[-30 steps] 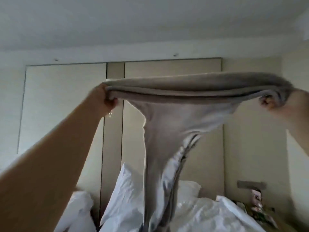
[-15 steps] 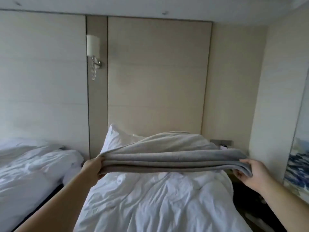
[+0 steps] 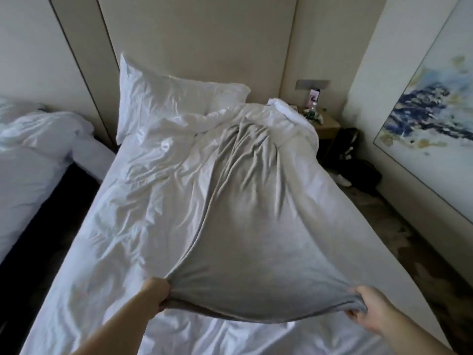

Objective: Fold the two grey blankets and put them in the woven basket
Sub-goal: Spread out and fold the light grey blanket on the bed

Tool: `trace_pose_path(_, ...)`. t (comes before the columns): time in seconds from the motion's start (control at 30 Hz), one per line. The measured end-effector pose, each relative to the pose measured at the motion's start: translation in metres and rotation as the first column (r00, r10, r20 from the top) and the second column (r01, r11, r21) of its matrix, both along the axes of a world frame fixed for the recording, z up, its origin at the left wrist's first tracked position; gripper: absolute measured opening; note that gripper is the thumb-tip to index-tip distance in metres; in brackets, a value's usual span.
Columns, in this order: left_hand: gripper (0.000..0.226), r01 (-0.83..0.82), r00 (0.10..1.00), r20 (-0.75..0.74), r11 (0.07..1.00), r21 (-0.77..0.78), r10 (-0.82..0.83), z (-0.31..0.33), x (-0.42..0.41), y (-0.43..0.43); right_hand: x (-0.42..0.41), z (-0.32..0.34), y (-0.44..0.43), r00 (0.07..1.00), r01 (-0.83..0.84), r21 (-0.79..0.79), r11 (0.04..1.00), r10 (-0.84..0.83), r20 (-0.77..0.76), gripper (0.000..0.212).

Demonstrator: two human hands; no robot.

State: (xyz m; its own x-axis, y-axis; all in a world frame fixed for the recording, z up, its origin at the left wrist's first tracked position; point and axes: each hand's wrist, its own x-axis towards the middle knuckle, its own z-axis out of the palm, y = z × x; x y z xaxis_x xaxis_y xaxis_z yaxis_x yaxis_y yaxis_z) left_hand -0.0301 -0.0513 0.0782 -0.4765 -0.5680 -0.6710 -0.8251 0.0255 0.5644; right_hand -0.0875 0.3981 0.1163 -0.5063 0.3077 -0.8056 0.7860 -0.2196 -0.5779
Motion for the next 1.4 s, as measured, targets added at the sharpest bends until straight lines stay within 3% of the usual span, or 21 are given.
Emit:
trace_pose_path(0.17,0.015,0.124,0.992,-0.019,0.991,-0.057,-0.125,0.013,0.018,-0.012,0.05,0.006,-0.016,0.998,-0.021,0.055,0.998,0.024,-0.058,0.01)
trace_pose_path(0.3,0.026,0.14,0.987,-0.06,0.984,-0.112,-0.147,0.026,0.047,-0.015,0.091,0.01,-0.015,0.985,-0.135,0.276,0.952,0.159,-0.069,0.015)
trace_pose_path(0.37,0.036,0.217,0.971,-0.056,0.96,-0.177,-0.23,0.03,0.075,-0.011,0.114,0.007,-0.006,0.96,-0.24,0.434,0.868,0.28,-0.029,0.018)
trace_pose_path(0.47,0.03,0.259,0.961,-0.029,0.935,-0.24,-0.274,0.026,0.135,-0.003,0.152,-0.006,0.013,0.841,-0.47,0.654,0.593,0.525,0.129,0.024)
trace_pose_path(0.53,0.023,0.274,0.959,0.005,0.924,-0.266,-0.284,0.018,0.18,0.008,0.185,-0.016,0.026,0.769,-0.56,0.68,0.473,0.601,0.216,0.028)
trace_pose_path(0.6,0.025,0.292,0.955,0.037,0.916,-0.275,-0.294,0.001,0.223,0.022,0.223,-0.031,0.041,0.735,-0.609,0.661,0.438,0.626,0.262,0.029)
trace_pose_path(0.83,0.027,0.313,0.945,0.16,0.931,-0.19,-0.285,-0.069,0.373,0.074,0.37,-0.099,0.083,0.702,-0.7,0.498,0.512,0.624,0.345,0.019)
trace_pose_path(1.07,0.03,0.556,0.787,0.404,0.82,-0.135,-0.467,-0.119,0.452,0.094,0.428,-0.15,0.116,0.626,-0.78,0.381,0.497,0.628,0.462,0.024)
trace_pose_path(1.17,0.036,0.594,0.739,0.475,0.795,-0.124,-0.478,-0.123,0.457,0.096,0.433,-0.157,0.118,0.635,-0.772,0.384,0.506,0.592,0.496,0.032)
trace_pose_path(1.3,0.037,0.583,0.773,0.412,0.796,-0.164,-0.482,-0.116,0.428,0.093,0.404,-0.153,0.109,0.651,-0.758,0.39,0.522,0.57,0.501,0.02)
trace_pose_path(1.4,0.035,0.503,0.829,0.359,0.853,-0.142,-0.429,-0.106,0.381,0.092,0.369,-0.147,0.091,0.672,-0.739,0.383,0.554,0.57,0.472,0.016)
